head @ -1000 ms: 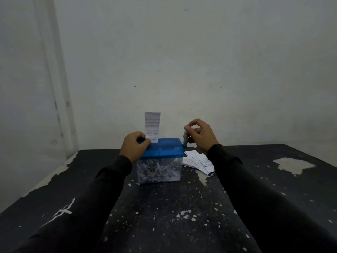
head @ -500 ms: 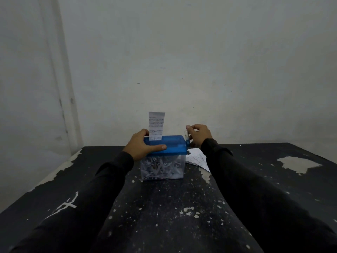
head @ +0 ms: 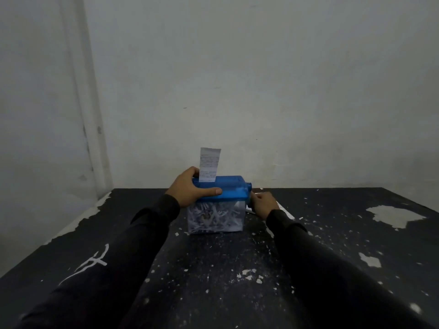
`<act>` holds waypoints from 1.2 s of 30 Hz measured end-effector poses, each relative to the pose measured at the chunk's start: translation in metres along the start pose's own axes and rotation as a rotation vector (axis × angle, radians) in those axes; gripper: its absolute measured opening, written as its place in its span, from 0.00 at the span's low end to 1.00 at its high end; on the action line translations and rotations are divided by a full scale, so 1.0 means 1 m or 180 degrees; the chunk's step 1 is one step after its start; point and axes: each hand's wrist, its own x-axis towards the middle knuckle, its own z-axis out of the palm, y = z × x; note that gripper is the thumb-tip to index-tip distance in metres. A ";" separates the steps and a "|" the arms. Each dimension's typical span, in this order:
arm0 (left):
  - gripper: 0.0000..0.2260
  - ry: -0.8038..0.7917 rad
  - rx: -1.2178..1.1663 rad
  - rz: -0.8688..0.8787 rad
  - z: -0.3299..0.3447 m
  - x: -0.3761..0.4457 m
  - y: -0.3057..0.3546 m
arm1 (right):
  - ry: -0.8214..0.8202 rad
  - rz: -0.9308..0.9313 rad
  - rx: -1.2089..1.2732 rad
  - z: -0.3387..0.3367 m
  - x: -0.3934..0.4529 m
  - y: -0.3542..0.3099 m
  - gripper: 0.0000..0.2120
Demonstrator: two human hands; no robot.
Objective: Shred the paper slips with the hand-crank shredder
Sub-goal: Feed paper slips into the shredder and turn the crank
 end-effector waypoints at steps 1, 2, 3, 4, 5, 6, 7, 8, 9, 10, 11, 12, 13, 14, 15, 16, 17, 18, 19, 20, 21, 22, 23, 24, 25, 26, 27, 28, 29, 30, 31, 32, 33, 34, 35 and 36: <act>0.32 -0.0023 -0.0005 -0.0019 0.000 0.000 -0.001 | 0.0007 -0.0068 -0.0111 -0.001 -0.007 0.001 0.24; 0.34 -0.0048 0.0004 -0.0027 -0.001 0.001 -0.002 | 0.0012 -0.0126 -0.0195 -0.002 -0.015 0.002 0.25; 0.36 -0.0074 0.0025 -0.0003 -0.002 0.002 -0.002 | 0.0043 -0.0210 -0.0206 -0.004 -0.022 0.005 0.26; 0.38 -0.0094 0.0064 0.0022 -0.002 0.003 -0.003 | 0.0096 -0.0286 -0.0113 -0.007 -0.030 0.006 0.26; 0.38 -0.0099 0.0104 0.0060 -0.002 0.004 -0.004 | 0.0158 -0.0371 0.0031 -0.011 -0.035 0.006 0.26; 0.38 -0.0085 0.0139 0.0073 -0.002 0.005 -0.005 | 0.0177 -0.0409 0.0221 -0.016 -0.040 0.004 0.24; 0.38 -0.0057 0.0156 0.0077 -0.002 0.005 -0.005 | 0.0148 -0.0376 0.0425 -0.022 -0.043 -0.002 0.21; 0.39 -0.0039 0.0171 0.0054 -0.003 0.007 -0.006 | 0.0049 -0.0317 0.0669 -0.027 -0.046 -0.010 0.18; 0.39 -0.0034 0.0187 0.0033 -0.003 0.008 -0.008 | -0.0100 -0.0294 0.0977 -0.032 -0.048 -0.019 0.16; 0.40 -0.0033 0.0214 0.0004 -0.003 0.009 -0.010 | -0.0251 -0.0303 0.1284 -0.037 -0.049 -0.029 0.16; 0.41 -0.0030 0.0249 0.0001 -0.003 0.010 -0.011 | -0.0361 -0.0325 0.1488 -0.041 -0.049 -0.039 0.17; 0.42 -0.0036 0.0289 0.0009 -0.004 0.011 -0.012 | -0.0390 -0.0339 0.1522 -0.045 -0.045 -0.047 0.19; 0.42 -0.0048 0.0310 0.0030 -0.004 0.012 -0.014 | -0.0389 -0.0352 0.1441 -0.047 -0.041 -0.054 0.19; 0.42 -0.0057 0.0328 0.0036 -0.004 0.012 -0.015 | -0.0376 -0.0377 0.1302 -0.049 -0.036 -0.060 0.20; 0.42 -0.0053 0.0342 0.0045 -0.004 0.012 -0.015 | -0.0340 -0.0415 0.1131 -0.050 -0.027 -0.064 0.19; 0.42 -0.0039 0.0353 0.0054 -0.004 0.011 -0.015 | -0.0254 -0.0460 0.0942 -0.050 -0.019 -0.066 0.18; 0.41 -0.0024 0.0347 0.0061 -0.004 0.011 -0.016 | -0.0115 -0.0469 0.0801 -0.049 -0.010 -0.067 0.18; 0.41 -0.0016 0.0331 0.0059 -0.004 0.011 -0.015 | 0.0010 -0.0451 0.0786 -0.047 -0.002 -0.067 0.17; 0.41 -0.0020 0.0312 0.0056 -0.004 0.011 -0.016 | 0.0081 -0.0418 0.0878 -0.043 0.007 -0.067 0.16; 0.41 -0.0031 0.0306 0.0059 -0.004 0.011 -0.015 | 0.0115 -0.0410 0.0961 -0.040 0.014 -0.066 0.14; 0.42 -0.0037 0.0312 0.0071 -0.004 0.010 -0.015 | 0.0153 -0.0437 0.0941 -0.035 0.022 -0.064 0.11; 0.42 -0.0040 0.0326 0.0081 -0.004 0.010 -0.015 | 0.0199 -0.0469 0.0806 -0.029 0.028 -0.063 0.07; 0.42 -0.0040 0.0338 0.0086 -0.004 0.010 -0.014 | 0.0253 -0.0475 0.0645 -0.023 0.033 -0.059 0.05; 0.42 -0.0043 0.0353 0.0075 -0.004 0.011 -0.014 | 0.0311 -0.0427 0.0455 -0.018 0.035 -0.053 0.07; 0.41 -0.0047 0.0363 0.0066 -0.003 0.012 -0.015 | 0.0350 -0.0365 0.0279 -0.011 0.037 -0.043 0.09; 0.40 -0.0052 0.0361 0.0061 -0.003 0.012 -0.015 | 0.0322 -0.0297 0.0131 -0.007 0.034 -0.034 0.11; 0.40 -0.0051 0.0342 0.0060 -0.003 0.012 -0.016 | 0.0235 -0.0251 0.0027 -0.004 0.028 -0.023 0.13; 0.39 -0.0044 0.0329 0.0057 -0.003 0.012 -0.016 | 0.0121 -0.0212 -0.0056 -0.001 0.020 -0.014 0.15; 0.38 -0.0045 0.0325 0.0048 -0.002 0.012 -0.016 | 0.0051 -0.0213 -0.0111 -0.001 0.010 -0.004 0.17; 0.37 -0.0045 0.0321 0.0035 -0.002 0.012 -0.016 | 0.0041 -0.0254 -0.0148 -0.001 -0.002 0.003 0.20; 0.36 -0.0040 0.0321 0.0023 -0.002 0.012 -0.015 | 0.0081 -0.0326 -0.0144 -0.001 -0.013 0.009 0.22; 0.35 -0.0029 0.0321 0.0014 -0.001 0.011 -0.015 | 0.0151 -0.0434 -0.0107 -0.002 -0.023 0.012 0.24; 0.35 -0.0018 0.0326 0.0009 -0.001 0.012 -0.015 | 0.0243 -0.0569 -0.0003 -0.003 -0.033 0.014 0.25; 0.36 -0.0014 0.0341 0.0001 -0.001 0.012 -0.015 | 0.0316 -0.0700 0.0173 -0.004 -0.041 0.014 0.25; 0.38 -0.0013 0.0347 -0.0010 -0.002 0.012 -0.015 | 0.0360 -0.0798 0.0397 -0.006 -0.045 0.013 0.24; 0.38 -0.0022 0.0358 -0.0029 -0.002 0.013 -0.016 | 0.0350 -0.0868 0.0622 -0.009 -0.048 0.010 0.21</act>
